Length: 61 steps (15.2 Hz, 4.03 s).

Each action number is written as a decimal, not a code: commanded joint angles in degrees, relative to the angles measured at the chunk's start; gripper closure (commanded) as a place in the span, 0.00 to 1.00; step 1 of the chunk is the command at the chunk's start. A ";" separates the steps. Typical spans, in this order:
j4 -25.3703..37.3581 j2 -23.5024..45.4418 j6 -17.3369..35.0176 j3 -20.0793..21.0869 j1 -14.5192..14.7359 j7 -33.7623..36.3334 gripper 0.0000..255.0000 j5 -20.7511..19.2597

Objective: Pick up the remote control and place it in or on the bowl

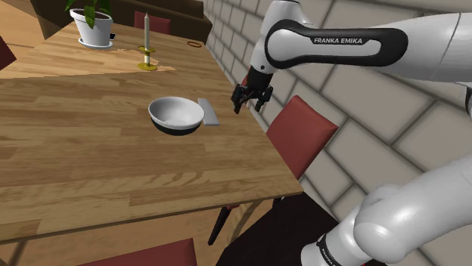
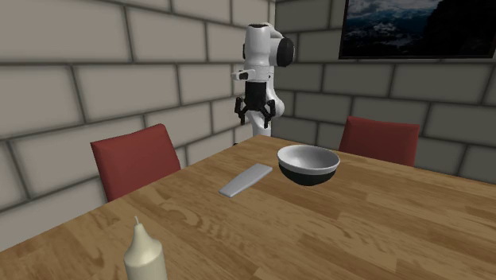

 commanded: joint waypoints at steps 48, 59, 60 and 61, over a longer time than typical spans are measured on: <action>43.02 40.60 -5.18 -0.13 1.36 13.31 1.00 -3.13; 52.15 41.00 -13.90 -0.07 1.68 13.15 1.00 -3.11; 53.18 41.16 -14.77 -0.07 1.72 13.14 1.00 -3.12; 54.25 41.35 -15.65 -0.06 1.77 13.13 1.00 -3.13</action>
